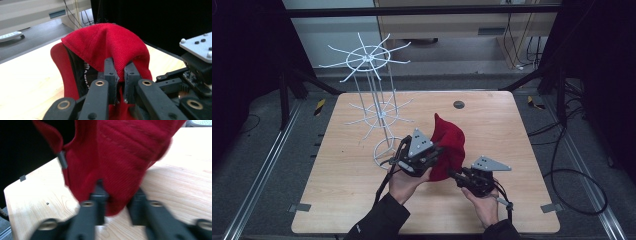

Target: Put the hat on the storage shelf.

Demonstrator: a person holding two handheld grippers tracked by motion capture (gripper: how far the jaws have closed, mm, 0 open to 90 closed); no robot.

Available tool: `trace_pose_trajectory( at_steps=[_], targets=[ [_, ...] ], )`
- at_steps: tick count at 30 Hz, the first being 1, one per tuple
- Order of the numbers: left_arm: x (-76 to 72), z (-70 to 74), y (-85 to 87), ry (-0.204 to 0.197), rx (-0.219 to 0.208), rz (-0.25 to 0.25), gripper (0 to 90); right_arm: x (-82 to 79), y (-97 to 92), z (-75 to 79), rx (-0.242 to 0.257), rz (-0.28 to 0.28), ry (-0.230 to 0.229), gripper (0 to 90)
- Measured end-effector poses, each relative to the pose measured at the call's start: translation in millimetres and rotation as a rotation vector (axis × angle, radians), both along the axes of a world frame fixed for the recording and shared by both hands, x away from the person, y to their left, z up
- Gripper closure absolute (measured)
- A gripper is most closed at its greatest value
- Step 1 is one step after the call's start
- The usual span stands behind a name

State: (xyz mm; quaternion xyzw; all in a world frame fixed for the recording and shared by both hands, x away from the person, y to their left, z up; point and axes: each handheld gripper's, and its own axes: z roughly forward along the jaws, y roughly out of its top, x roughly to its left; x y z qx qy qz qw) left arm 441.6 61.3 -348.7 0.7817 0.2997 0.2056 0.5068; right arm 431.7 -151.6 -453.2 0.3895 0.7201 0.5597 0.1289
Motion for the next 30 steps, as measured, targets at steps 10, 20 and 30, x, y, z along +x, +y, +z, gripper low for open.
trace_pose_trajectory(
  at_steps=[10, 20, 30],
  targets=[
    [-15.1, -3.0, 4.8, 0.003, 0.005, -0.031, 83.0, -2.1, -34.3, 26.9, -0.068, -0.074, -0.060, 84.2],
    [-39.1, -33.7, 22.9, 0.058, 0.025, -0.035, 82.6, 1.9, -26.6, 50.2, -0.201, -0.019, -0.100, 81.0],
    [-55.0, -80.9, 49.9, 0.173, 0.035, -0.017, 82.2, 0.3, 9.6, 44.6, -0.364, 0.108, -0.103, 75.9]
  ],
)
